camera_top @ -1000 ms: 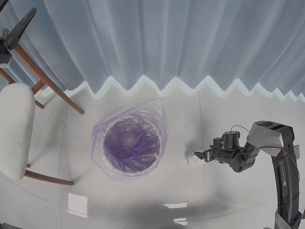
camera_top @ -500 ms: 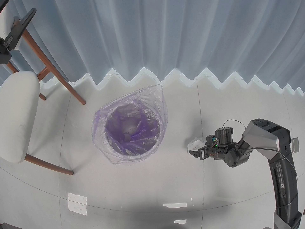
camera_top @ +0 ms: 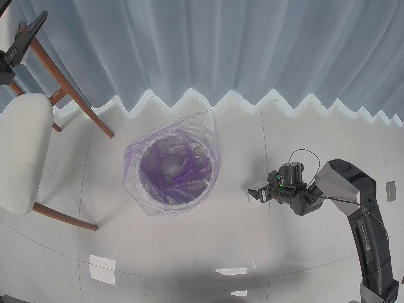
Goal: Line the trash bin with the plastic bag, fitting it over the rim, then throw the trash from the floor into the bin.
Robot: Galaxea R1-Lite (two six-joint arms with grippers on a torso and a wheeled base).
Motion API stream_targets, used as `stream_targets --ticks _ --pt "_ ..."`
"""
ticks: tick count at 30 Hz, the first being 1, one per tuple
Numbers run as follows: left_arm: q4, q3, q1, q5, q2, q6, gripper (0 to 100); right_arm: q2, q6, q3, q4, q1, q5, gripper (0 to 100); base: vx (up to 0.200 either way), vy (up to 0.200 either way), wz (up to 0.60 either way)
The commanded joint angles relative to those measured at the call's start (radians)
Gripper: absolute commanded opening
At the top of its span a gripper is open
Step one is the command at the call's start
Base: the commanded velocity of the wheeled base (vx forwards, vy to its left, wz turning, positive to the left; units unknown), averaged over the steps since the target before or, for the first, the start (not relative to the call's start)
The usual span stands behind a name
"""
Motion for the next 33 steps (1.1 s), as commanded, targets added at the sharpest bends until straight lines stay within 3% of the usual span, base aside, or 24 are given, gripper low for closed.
stream_targets --ticks 1,13,20,24,25,26,27,33 --pt "-0.001 0.001 -0.001 -0.001 0.0 0.0 100 0.043 -0.004 -0.041 0.029 0.0 -0.021 0 0.0 0.0 0.0" --pt "-0.001 0.011 -0.007 -0.001 0.002 0.0 100 0.057 -0.003 -0.091 0.092 0.0 -0.05 0 0.0 0.0 0.0" --pt "-0.001 0.01 -0.005 -0.001 -0.003 0.0 100 -0.027 0.031 -0.073 0.015 -0.003 -0.049 0 0.0 0.0 0.0" --pt "-0.001 0.011 0.004 0.0 -0.004 0.004 100 -0.19 0.111 0.027 0.007 -0.003 -0.047 0 0.0 0.0 0.0" --pt "-0.001 0.011 0.006 0.0 -0.004 0.007 100 -0.337 0.187 0.131 -0.002 0.001 -0.043 0 0.0 0.0 0.0" --pt "-0.001 0.011 0.006 0.0 -0.004 0.007 100 -0.337 0.187 0.131 -0.002 0.001 -0.043 0 0.0 0.0 0.0" --pt "-0.001 0.011 0.018 0.0 -0.006 0.015 100 -0.515 0.273 0.251 0.0 0.01 -0.018 0 0.0 0.0 0.0" --pt "-0.001 0.054 0.082 -0.001 -0.041 0.017 100 -0.9 0.431 0.561 -0.007 0.096 0.111 0 0.0 0.0 0.0"
